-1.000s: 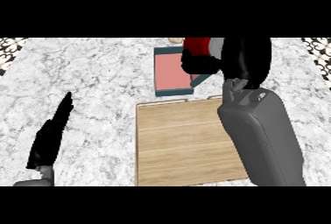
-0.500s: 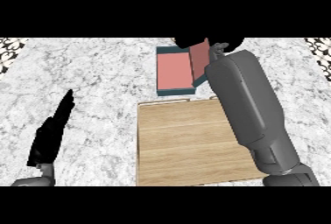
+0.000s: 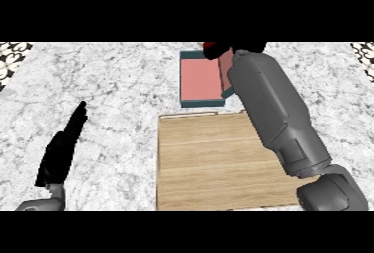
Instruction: Pick the can from the tray and place it in the cardboard box
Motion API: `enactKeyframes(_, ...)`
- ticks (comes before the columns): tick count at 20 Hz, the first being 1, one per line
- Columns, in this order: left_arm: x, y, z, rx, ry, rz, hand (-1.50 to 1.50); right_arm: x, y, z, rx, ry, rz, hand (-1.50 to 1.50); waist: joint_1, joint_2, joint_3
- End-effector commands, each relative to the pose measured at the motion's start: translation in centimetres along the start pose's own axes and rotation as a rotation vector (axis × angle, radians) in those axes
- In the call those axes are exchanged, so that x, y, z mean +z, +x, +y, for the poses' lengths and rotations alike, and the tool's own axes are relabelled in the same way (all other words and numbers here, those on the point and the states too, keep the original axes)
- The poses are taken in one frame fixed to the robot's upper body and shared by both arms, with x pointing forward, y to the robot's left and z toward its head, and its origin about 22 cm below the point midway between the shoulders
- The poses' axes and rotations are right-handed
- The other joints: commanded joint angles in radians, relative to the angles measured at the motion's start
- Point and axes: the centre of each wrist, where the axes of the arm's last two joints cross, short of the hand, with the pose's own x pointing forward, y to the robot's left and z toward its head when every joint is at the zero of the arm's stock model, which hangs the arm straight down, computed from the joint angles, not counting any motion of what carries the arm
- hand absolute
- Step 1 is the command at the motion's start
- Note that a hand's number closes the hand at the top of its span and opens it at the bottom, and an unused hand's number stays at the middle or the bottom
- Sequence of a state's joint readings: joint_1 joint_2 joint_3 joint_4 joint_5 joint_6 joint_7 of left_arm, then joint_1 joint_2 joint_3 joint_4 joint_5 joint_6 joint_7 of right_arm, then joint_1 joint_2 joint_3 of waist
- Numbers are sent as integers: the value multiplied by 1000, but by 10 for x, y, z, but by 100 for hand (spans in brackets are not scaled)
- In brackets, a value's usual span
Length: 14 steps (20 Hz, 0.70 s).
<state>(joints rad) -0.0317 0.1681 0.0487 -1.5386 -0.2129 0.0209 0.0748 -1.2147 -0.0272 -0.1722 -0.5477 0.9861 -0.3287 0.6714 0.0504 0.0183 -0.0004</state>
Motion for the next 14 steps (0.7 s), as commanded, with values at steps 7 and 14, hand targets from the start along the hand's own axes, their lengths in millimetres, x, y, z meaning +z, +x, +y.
enactKeyframes(7,0,2,-6,-2,5,-3,0,-5,-4,15,-198,-82,5,-150,11,5,1)
enactKeyframes(14,2,-1,-4,17,12,-2,0,-13,-15,0,-504,-335,22,-150,1,0,1)
